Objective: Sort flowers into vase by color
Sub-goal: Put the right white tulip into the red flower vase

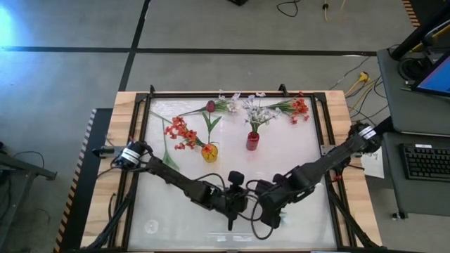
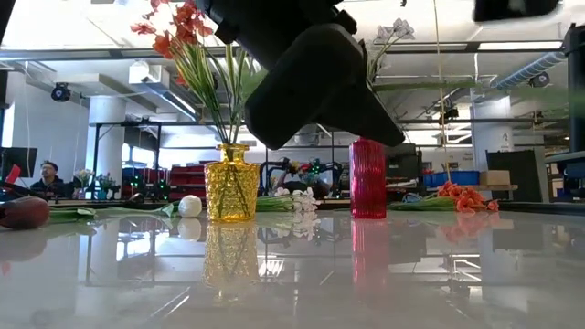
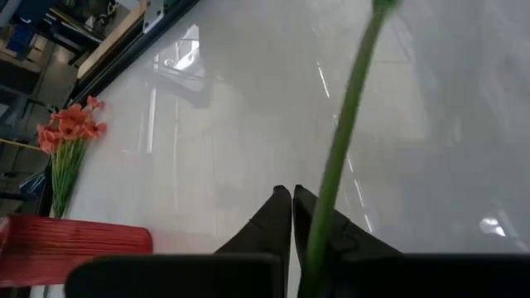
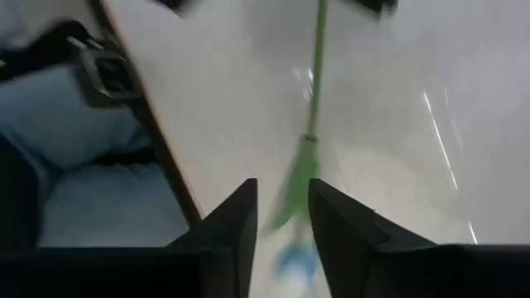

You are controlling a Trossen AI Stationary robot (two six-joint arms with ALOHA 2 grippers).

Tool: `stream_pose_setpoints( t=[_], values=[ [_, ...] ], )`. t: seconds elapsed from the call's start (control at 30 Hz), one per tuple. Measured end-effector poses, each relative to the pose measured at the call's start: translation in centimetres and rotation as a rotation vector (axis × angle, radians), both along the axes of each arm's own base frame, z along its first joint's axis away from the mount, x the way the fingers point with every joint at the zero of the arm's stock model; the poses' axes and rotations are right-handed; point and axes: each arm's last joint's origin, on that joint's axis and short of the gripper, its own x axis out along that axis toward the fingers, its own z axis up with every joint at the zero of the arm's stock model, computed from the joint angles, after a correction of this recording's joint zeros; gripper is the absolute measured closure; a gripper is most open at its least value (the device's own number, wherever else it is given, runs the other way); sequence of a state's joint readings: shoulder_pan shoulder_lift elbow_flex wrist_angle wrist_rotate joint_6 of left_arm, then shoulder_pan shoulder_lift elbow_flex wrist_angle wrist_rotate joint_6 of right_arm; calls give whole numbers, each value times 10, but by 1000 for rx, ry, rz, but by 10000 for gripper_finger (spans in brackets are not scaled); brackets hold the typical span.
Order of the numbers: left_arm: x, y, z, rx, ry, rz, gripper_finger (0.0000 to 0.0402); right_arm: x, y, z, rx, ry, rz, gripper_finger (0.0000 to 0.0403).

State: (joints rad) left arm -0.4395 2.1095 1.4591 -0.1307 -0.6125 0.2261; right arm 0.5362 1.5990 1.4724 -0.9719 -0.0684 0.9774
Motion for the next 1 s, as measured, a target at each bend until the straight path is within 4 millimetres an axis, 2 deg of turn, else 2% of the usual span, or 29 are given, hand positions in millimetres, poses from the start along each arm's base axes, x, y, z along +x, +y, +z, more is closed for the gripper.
stream_pose_setpoints(
  t=[0.13, 0.23, 0.4, 0.57, 0.7, 0.8, 0.9, 1.0],
  values=[
    [-9, 5, 6, -11, -16, 7, 401, -9, -9, 36, -35, -146, 6, 262],
    [-25, 13, 25, -57, -73, 27, 401, -23, -18, 61, -63, -256, -9, 242],
    [-68, 24, 67, -181, -296, 11, 401, -56, -28, 95, -175, -450, 19, 227],
    [-118, 36, 91, -262, -436, -70, 402, -89, -27, 115, -322, -616, 20, 226],
    [-147, 45, 110, -372, -592, -139, 402, -106, -21, 114, -430, -686, 38, 232],
    [-165, 48, 118, -475, -722, -261, 402, -113, -15, 104, -521, -705, 57, 239],
    [-175, 50, 122, -546, -851, -333, 402, -111, -9, 84, -627, -733, 21, 244],
    [-177, 51, 118, -573, -920, -339, 402, -100, -1, 62, -657, -792, -4, 247]
  ],
)
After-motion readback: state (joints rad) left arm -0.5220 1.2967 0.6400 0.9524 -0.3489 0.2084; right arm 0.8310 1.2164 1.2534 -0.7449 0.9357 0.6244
